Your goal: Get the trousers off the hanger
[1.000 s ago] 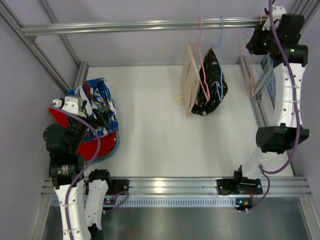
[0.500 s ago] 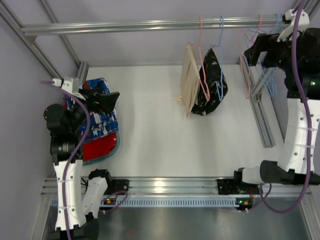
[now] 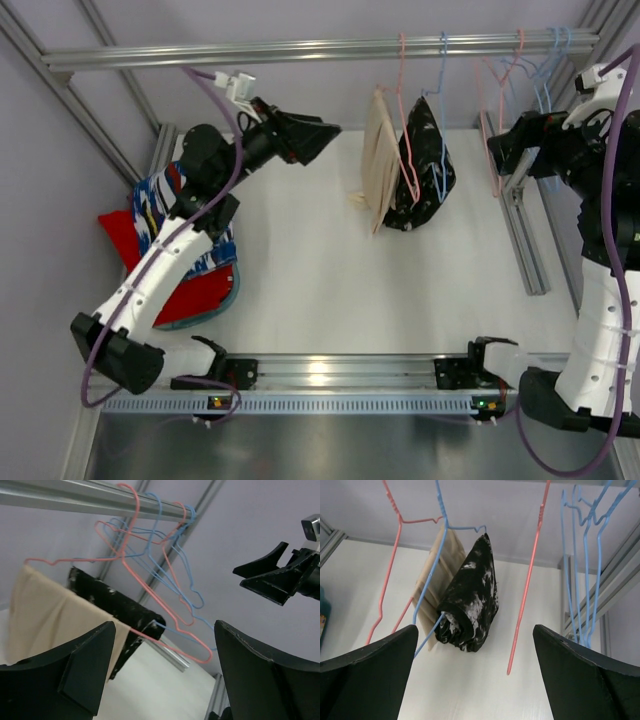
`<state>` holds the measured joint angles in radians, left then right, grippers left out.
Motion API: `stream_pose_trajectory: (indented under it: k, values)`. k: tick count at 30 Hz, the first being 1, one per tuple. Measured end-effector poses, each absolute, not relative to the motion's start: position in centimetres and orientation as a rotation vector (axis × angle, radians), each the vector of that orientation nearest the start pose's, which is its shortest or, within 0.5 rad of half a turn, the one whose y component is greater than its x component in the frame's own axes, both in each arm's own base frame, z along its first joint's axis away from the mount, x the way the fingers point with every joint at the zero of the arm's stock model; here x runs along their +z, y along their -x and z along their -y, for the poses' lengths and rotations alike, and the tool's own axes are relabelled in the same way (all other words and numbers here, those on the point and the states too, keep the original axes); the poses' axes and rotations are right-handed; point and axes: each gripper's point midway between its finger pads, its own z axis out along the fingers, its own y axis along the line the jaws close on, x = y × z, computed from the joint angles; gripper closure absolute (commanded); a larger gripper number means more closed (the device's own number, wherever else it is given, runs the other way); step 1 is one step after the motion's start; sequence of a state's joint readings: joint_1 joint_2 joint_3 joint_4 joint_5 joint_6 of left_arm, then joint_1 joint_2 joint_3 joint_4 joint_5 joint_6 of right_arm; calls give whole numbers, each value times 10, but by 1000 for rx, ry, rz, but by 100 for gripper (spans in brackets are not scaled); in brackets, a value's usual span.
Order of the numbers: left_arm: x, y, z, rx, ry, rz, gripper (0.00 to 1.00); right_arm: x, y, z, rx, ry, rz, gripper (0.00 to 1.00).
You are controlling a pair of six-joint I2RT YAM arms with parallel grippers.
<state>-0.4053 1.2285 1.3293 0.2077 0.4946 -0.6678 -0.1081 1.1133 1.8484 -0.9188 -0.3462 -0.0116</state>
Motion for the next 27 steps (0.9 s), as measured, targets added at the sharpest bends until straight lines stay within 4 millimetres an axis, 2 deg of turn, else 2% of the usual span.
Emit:
stream_pose_trajectory:
  k: [3,7,11,15,21,25,26,27]
  values:
    - [473,-316,296,-1313,-294,-1384,18,468,-268,-34,248,166,-1751,1]
    - [448,-327,352,-1415,-280,-1452,20,454,-259,-39,283,164,-1781,0]
    - [418,-338,392,-1470,-254,-1532,21,448,-257,-41,300,158,-1802,1]
    - [401,-344,415,-1506,-221,-1586,25,447,-257,-42,307,156,-1805,1]
    - [397,-354,430,-1548,-172,-1601,43,447,-257,-43,313,158,-1805,0]
    - [405,-356,436,-1576,-161,-1568,63,445,-257,-43,319,156,-1810,1]
    - [407,-356,437,-1583,-158,-1562,74,445,-257,-43,320,155,-1812,1]
    - [410,-356,437,-1590,-156,-1554,80,444,-257,-43,321,154,-1813,1]
